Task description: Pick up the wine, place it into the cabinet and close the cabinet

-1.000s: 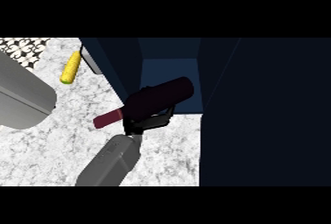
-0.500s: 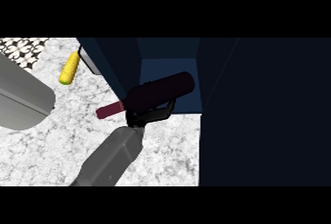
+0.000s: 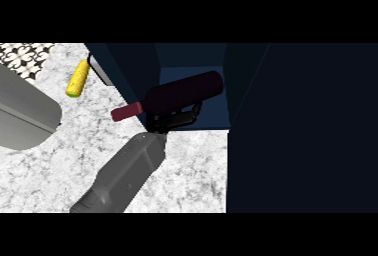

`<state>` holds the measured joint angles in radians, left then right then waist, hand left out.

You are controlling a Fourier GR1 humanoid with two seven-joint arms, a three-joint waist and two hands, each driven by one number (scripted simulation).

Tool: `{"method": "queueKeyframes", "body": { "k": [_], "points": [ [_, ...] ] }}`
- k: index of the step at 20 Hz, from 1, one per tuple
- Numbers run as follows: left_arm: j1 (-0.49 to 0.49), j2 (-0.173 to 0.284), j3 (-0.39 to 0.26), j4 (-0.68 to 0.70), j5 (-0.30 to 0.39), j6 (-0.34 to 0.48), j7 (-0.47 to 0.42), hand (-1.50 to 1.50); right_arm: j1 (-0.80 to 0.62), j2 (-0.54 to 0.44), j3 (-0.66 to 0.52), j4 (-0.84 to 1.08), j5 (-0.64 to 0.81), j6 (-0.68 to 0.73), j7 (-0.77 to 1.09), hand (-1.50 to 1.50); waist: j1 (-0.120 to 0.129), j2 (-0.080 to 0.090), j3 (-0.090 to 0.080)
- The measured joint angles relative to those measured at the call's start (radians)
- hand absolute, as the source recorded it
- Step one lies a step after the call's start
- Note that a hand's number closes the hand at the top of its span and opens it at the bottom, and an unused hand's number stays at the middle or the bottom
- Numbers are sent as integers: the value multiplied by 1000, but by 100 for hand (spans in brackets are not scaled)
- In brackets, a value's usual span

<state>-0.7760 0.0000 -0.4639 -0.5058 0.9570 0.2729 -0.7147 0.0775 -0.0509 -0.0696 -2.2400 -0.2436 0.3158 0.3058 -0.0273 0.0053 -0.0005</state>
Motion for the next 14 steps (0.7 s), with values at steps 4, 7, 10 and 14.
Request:
{"method": "queueKeyframes", "body": {
  "k": [4, 7, 10, 14],
  "points": [
    [-45, 0, -11, 43, 41, 4, -12, 150, 5, 10, 11, 25, 12, 10, -29, -150, -4, 1, 0],
    [-83, 0, -5, 88, 62, -6, -5, 150, -1, -2, -3, 24, -1, 16, -28, -150, -6, 2, 0],
    [-117, 0, 6, 133, 70, 1, 5, 150, -18, -7, -11, 27, -9, 12, -21, -150, -6, 3, 0],
    [-159, 0, 18, 205, 74, -1, 20, 150, -29, -5, -5, 27, -7, 8, -19, -150, -12, 5, 0]
  ]
}}
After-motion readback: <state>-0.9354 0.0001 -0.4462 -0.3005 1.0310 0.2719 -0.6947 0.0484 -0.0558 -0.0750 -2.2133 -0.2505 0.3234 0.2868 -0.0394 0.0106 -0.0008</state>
